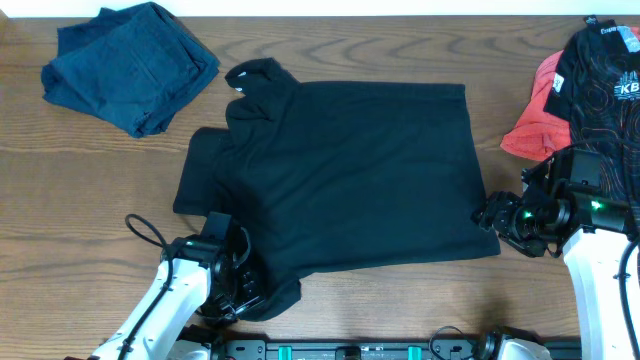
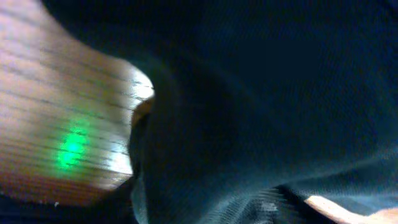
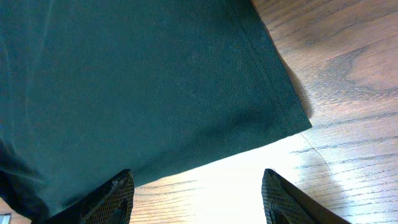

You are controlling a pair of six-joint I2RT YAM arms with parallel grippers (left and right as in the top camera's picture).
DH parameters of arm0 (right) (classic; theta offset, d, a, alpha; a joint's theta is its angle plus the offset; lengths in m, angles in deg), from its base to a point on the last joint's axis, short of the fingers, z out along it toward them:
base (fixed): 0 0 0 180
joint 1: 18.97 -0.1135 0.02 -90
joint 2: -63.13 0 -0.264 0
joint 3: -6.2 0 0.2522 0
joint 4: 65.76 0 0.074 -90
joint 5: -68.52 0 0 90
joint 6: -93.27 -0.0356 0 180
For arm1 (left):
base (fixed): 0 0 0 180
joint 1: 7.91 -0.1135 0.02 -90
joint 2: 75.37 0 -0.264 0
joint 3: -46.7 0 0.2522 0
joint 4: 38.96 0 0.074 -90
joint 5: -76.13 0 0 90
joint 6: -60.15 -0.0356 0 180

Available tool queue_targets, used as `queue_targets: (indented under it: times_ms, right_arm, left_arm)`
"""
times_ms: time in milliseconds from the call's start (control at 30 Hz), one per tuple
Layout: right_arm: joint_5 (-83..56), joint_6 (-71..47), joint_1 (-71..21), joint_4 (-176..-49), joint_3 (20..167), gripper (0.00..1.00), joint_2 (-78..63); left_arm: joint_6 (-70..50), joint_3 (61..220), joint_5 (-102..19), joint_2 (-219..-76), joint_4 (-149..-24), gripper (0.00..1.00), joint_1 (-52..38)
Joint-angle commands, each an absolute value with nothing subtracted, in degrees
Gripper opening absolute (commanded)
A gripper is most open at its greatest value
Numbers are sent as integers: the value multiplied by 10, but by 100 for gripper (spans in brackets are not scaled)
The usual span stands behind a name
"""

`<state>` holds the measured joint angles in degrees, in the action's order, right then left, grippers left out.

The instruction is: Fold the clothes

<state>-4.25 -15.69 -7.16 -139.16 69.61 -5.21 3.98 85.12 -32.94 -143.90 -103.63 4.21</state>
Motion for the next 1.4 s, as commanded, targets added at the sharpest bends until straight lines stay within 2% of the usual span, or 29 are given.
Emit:
queue_targets:
  times_ms: [0,67,100,133,467,700,1033,1367]
  right_arm:
    - [-32,-149,-74,-1393,694,64,-46]
    - [-32,-149,-74,-1393,694,65,-47]
    - [-32,-149,-74,-1393,694,66,-47]
    - [-32,-150,-74,-1393,694,66,-47]
    - [-88,-213,-74,-1396,671,66,-55]
    - [-99,-278,-74,-1387,611,61,-81]
    - [-222,-468,-74,-1379,573,64,-83]
    - [-199,-490,-74,-1288,520,66,-83]
  left_arm:
    - [35,848,-328,-1442,-1044,33,43]
    - [35,848,-332,-1442,-1049,19,43]
    - [34,848,-334,-1442,-1051,8,43]
    - [34,848,-337,-1442,-1052,6,43]
    - [28,856,-342,-1441,-1042,6,43]
    - [23,856,-342,-1441,-1037,6,43]
    - [21,855,-342,-1441,-1038,6,43]
    - [22,855,-342,-1441,-1038,6,43]
